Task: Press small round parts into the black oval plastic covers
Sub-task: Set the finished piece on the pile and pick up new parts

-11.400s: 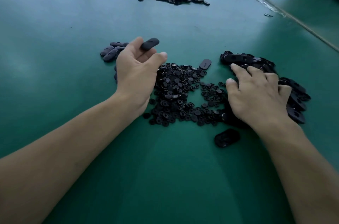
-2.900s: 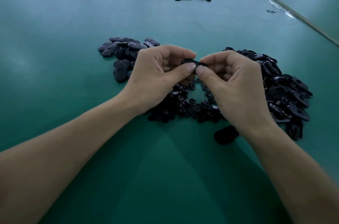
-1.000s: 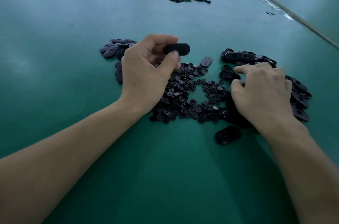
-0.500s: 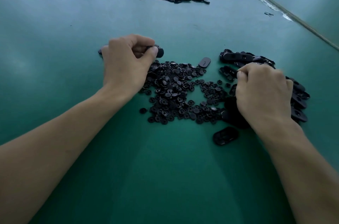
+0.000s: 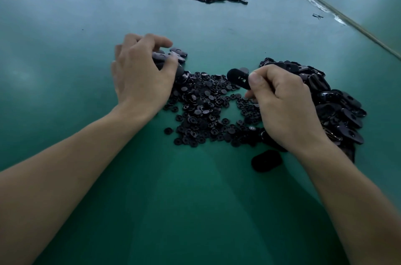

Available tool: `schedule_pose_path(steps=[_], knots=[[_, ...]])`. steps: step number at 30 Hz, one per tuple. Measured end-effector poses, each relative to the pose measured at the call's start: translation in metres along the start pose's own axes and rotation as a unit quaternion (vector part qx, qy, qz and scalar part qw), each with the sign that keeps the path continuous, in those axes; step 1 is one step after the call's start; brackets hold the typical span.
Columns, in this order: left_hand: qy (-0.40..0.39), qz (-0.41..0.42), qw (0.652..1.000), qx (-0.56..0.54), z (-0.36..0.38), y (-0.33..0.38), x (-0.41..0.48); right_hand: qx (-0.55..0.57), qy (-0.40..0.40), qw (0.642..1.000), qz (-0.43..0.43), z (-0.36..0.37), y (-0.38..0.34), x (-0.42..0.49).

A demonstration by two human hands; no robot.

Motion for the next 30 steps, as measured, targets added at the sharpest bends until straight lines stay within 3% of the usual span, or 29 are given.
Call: schedule_pose_path(steps=[5,8,18,22,25,30], knots=[[-0.048,0.071,0.978,-0.189,0.002,0.038,-0.02,0.05,-0.04,0.998,0.01,0.007,0.0,-0.001],[-0.092,0.102,0.964,-0.229,0.006,0.054,-0.035,0.069,-0.05,0.996,0.002,0.009,-0.001,-0.002],[-0.188,0.034,0.912,-0.363,0.024,0.05,-0.047,0.119,-0.011,0.993,0.001,0.004,0.0,0.0],[-0.175,-0.015,0.895,-0.409,0.027,0.043,-0.042,-0.025,-0.005,0.999,-0.024,0.007,0.001,-0.003],[-0.162,-0.035,0.891,-0.422,0.027,0.038,-0.039,-0.175,-0.059,0.981,-0.061,0.018,-0.002,-0.008],[-0.152,-0.032,0.893,-0.423,0.027,0.038,-0.039,-0.232,-0.075,0.967,-0.074,0.024,-0.008,-0.012]])
Point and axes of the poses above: each hand's wrist, its own x-axis towards the middle knuckle, its own z-axis out of the palm, y = z × x, the point moved 7 cm from there along x, towards the middle knuckle, and after that the axes turned 3 degrees about y, right-handed, at the moved point
